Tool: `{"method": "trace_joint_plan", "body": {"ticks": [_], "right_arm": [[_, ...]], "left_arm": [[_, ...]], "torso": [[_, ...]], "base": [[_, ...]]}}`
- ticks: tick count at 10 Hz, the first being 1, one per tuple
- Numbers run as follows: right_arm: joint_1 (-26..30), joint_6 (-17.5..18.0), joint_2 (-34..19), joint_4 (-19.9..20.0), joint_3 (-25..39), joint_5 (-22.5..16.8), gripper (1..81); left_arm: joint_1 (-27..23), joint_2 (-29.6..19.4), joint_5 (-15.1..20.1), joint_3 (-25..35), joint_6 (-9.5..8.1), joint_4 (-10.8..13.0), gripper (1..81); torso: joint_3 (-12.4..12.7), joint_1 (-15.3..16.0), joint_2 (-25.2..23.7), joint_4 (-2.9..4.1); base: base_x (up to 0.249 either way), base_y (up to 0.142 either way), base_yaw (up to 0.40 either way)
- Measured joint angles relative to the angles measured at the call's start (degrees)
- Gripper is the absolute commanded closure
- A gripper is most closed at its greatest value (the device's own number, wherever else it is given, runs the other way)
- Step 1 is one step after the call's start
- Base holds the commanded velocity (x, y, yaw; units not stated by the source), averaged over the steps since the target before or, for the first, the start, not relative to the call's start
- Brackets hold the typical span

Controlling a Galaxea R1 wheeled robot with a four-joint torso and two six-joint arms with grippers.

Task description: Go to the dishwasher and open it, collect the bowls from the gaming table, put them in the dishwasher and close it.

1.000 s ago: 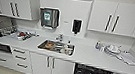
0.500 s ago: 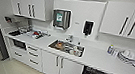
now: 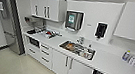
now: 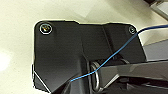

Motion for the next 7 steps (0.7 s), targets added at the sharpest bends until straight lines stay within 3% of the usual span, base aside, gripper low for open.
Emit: {"method": "trace_joint_plan", "body": {"ticks": [3, 6, 7], "right_arm": [[-0.1, 0.0, 0.0, 0.0, 0.0, 0.0, 1.0], [-0.2, 0.0, -0.1, 0.0, 0.0, 0.0, 1.0], [-0.2, 0.0, -0.1, 0.0, 0.0, -0.2, 1.0]], "left_arm": [[-0.1, -0.4, 0.4, 0.7, 0.00, 0.0, 1.0], [-1.9, -1.4, 5.7, 0.9, 0.00, 0.0, 1.0], [-2.2, -1.7, 5.9, 0.9, 0.00, 0.0, 1.0]], "torso": [[0.0, 0.0, 0.0, 0.00], [0.0, 0.0, 0.0, 0.00], [0.0, 0.0, 0.0, 0.00]], "base": [[0.000, 0.000, 0.334], [0.000, 0.000, 0.334], [0.000, 0.000, 0.334]]}}
